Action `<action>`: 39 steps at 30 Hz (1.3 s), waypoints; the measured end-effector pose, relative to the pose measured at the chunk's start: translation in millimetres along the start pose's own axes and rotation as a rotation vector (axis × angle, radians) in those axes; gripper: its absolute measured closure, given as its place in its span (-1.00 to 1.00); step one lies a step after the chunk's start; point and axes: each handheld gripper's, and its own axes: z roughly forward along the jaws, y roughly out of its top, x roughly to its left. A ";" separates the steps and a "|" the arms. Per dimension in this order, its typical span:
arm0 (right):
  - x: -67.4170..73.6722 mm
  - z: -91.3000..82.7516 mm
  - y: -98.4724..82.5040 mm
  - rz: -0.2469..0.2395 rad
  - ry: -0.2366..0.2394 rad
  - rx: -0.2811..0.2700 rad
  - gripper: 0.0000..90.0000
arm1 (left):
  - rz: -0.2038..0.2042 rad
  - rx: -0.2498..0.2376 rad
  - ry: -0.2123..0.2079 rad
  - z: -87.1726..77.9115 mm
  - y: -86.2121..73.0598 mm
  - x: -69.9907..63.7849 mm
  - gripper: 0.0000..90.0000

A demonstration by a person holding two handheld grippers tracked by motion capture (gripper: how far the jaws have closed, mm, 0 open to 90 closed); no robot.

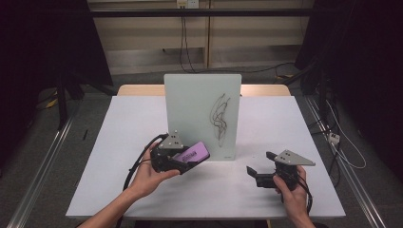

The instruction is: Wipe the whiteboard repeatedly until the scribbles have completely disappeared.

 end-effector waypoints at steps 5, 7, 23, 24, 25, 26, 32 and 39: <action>-0.3 0.6 1.0 0.006 -0.004 -0.002 -0.90 | -0.008 -0.025 -0.028 -2.5 -0.6 1.8 -0.09; 0.9 1.7 1.4 -0.004 0.004 -0.001 -0.91 | -0.004 -0.030 -0.032 -3.3 -0.5 0.8 -0.09; -1.7 -5.4 0.0 -0.013 0.011 -0.018 -0.90 | 0.002 -0.078 -0.035 -21.0 34.8 3.3 -0.09; -1.4 -5.2 0.0 -0.015 0.014 -0.017 -0.90 | 0.002 -0.081 -0.031 -22.2 37.7 4.2 -0.09; -0.9 -5.0 0.1 -0.017 0.014 -0.014 -0.90 | 0.003 -0.085 -0.029 -23.3 40.4 5.3 -0.09; -0.5 -4.6 0.2 -0.028 0.011 -0.012 -0.90 | 0.000 -0.090 -0.031 -24.5 42.9 6.7 -0.09; 0.6 -2.8 0.5 -0.035 0.020 -0.005 -0.90 | -0.005 -0.118 -0.022 -29.2 56.5 11.9 -0.09; 1.5 -1.7 0.0 -0.033 0.024 0.002 -0.90 | -0.001 -0.174 0.008 -36.9 73.3 19.8 -0.09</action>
